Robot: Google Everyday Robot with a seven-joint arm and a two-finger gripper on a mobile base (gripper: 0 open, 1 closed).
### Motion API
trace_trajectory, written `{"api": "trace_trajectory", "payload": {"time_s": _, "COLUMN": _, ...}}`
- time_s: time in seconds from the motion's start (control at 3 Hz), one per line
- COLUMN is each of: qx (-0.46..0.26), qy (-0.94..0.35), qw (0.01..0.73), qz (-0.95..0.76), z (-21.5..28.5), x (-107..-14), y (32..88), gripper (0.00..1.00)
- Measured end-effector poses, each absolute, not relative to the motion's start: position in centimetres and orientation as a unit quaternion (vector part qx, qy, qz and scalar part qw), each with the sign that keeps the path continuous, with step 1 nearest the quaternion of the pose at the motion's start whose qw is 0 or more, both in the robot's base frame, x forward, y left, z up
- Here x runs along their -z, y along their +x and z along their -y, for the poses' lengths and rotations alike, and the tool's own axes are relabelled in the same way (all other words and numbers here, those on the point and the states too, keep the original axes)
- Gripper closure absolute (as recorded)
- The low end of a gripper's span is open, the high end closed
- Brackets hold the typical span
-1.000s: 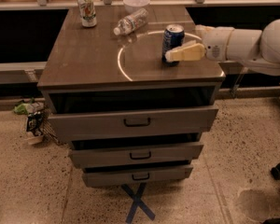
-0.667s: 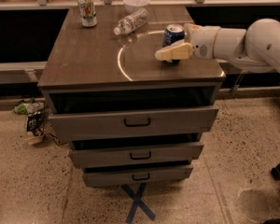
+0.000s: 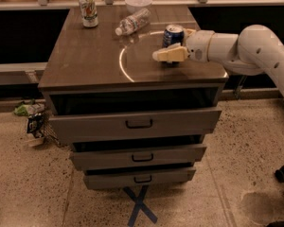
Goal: Knock pepsi can over
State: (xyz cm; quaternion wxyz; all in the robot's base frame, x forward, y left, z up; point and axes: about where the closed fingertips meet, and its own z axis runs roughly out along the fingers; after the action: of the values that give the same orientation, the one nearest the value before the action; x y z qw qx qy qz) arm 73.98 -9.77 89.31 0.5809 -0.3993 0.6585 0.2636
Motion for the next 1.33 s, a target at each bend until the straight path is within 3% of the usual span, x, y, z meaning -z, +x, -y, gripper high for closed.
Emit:
{"api": "trace_trajectory", "payload": {"time_s": 0.33, "qx": -0.266, "qy": -0.406, "qw": 0.586, "qz": -0.649, "z": 9.7, "x": -89.0, "y": 74.2, "gripper": 0.41}}
{"api": "trace_trajectory", "payload": {"time_s": 0.67, "qx": -0.184, "qy": -0.52, "qw": 0.589, "qz": -0.591, "z": 8.3, "x": -93.8, "y": 72.0, "gripper": 0.87}}
{"api": "trace_trajectory", "payload": {"time_s": 1.0, "qx": -0.114, "qy": -0.59, "qw": 0.576, "qz": -0.555, "z": 7.2, "x": -96.9, "y": 70.5, "gripper": 1.0}}
{"api": "trace_trajectory", "payload": {"time_s": 1.33, "qx": -0.038, "qy": -0.696, "qw": 0.516, "qz": -0.498, "z": 3.7, "x": -97.5, "y": 68.4, "gripper": 1.0}}
